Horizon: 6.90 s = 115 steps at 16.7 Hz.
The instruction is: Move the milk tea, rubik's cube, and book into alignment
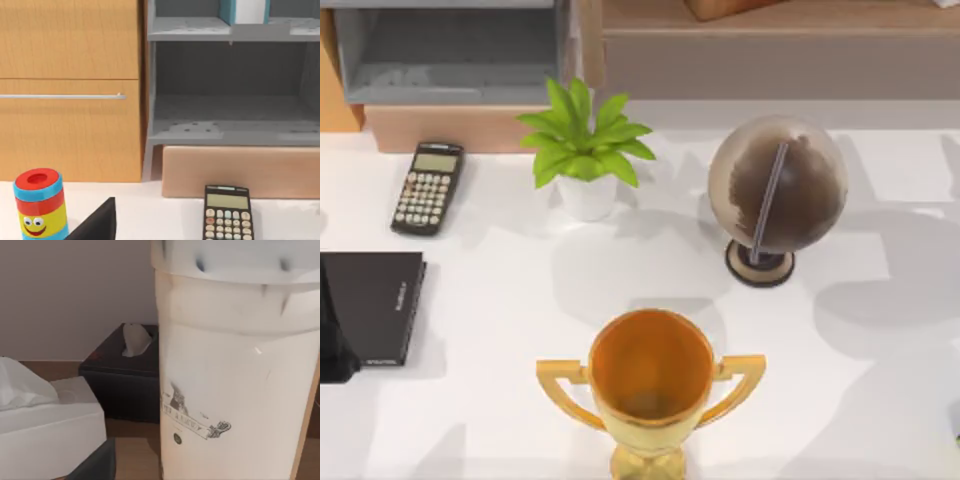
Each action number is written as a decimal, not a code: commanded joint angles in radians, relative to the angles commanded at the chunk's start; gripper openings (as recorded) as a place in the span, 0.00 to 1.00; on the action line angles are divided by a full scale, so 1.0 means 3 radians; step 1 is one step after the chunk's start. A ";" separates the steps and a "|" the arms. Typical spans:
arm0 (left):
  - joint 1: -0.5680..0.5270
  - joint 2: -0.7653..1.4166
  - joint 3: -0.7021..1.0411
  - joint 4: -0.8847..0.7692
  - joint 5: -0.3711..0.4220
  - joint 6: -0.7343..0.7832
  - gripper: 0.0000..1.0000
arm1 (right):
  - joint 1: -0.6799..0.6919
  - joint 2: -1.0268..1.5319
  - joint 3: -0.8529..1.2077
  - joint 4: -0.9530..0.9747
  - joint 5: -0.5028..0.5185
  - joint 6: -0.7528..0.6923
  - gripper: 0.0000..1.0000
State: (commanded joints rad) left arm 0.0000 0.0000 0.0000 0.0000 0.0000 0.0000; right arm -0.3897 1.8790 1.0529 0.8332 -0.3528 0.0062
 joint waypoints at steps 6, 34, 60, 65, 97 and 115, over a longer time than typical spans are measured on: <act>0.0000 0.0000 0.0000 0.0000 0.0000 0.0000 1.00 | 0.0037 0.0109 0.0356 -0.0268 0.0039 0.0000 1.00; 0.0000 0.0000 0.0000 0.0000 0.0000 0.0000 1.00 | 0.0199 0.0831 0.1253 -0.0427 0.0211 -0.0007 0.00; 0.0000 0.0000 0.0000 0.0000 0.0000 0.0000 1.00 | -0.0003 -0.0056 0.0077 -0.0138 -0.0010 0.0013 0.00; 0.0000 0.0000 0.0000 0.0000 0.0000 0.0000 1.00 | -0.0071 -0.0099 -0.0135 0.0238 -0.0190 -0.0082 0.00; 0.0000 0.0000 0.0000 0.0000 0.0000 0.0000 1.00 | -0.0505 0.1082 -0.0424 0.1786 -0.0128 0.0144 0.00; 0.0000 0.0000 0.0000 0.0000 0.0000 0.0000 1.00 | -0.0315 0.1278 -0.0385 0.1667 -0.0282 0.0008 0.83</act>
State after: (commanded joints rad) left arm 0.0000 0.0000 0.0000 0.0000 0.0000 0.0000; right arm -0.4843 2.2625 0.9374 1.3332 -0.4373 0.0086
